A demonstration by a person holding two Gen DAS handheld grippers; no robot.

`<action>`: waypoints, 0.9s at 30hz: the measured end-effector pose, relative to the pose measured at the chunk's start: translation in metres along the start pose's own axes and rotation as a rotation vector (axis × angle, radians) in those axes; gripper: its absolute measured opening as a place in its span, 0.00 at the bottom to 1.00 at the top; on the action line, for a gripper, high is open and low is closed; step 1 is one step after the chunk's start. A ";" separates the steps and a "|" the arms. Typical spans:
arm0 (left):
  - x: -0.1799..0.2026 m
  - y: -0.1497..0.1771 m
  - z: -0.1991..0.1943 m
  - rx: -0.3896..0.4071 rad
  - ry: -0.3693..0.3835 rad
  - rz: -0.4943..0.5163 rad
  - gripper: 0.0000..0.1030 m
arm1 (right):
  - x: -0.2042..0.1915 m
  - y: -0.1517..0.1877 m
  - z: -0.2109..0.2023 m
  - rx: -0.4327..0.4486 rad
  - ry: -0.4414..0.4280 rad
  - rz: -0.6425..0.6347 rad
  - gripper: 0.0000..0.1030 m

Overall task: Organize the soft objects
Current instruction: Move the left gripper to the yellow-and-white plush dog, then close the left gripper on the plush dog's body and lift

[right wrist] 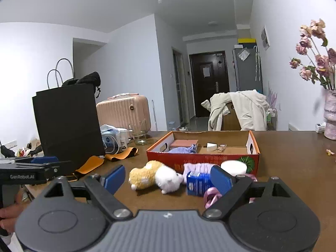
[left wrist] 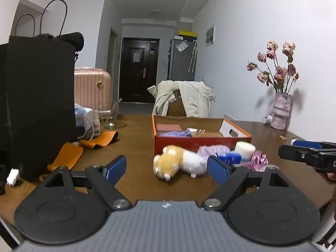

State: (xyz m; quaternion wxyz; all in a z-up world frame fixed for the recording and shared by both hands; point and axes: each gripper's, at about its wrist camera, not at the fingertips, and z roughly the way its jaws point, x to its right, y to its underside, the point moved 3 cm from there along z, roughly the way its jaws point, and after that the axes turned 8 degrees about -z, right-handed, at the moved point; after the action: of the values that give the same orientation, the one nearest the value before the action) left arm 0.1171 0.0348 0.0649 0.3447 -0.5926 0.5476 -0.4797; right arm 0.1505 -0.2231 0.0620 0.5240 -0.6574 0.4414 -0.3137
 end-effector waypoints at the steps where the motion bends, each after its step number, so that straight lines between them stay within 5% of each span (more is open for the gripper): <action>1: 0.000 0.004 -0.001 -0.006 -0.004 0.005 0.84 | -0.002 0.005 -0.001 -0.005 -0.006 0.006 0.85; 15: -0.001 0.013 0.030 -0.076 0.012 0.003 0.84 | -0.006 0.018 0.021 -0.070 -0.021 0.030 0.84; 27: -0.006 0.010 0.154 -0.187 0.041 0.036 0.84 | 0.009 0.031 0.105 -0.217 -0.011 0.080 0.77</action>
State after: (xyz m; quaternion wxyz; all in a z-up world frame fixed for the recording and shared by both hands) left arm 0.2598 0.0216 0.0084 0.2852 -0.6024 0.6076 -0.4321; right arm 0.2379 -0.1898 0.0052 0.4645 -0.6938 0.4956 -0.2393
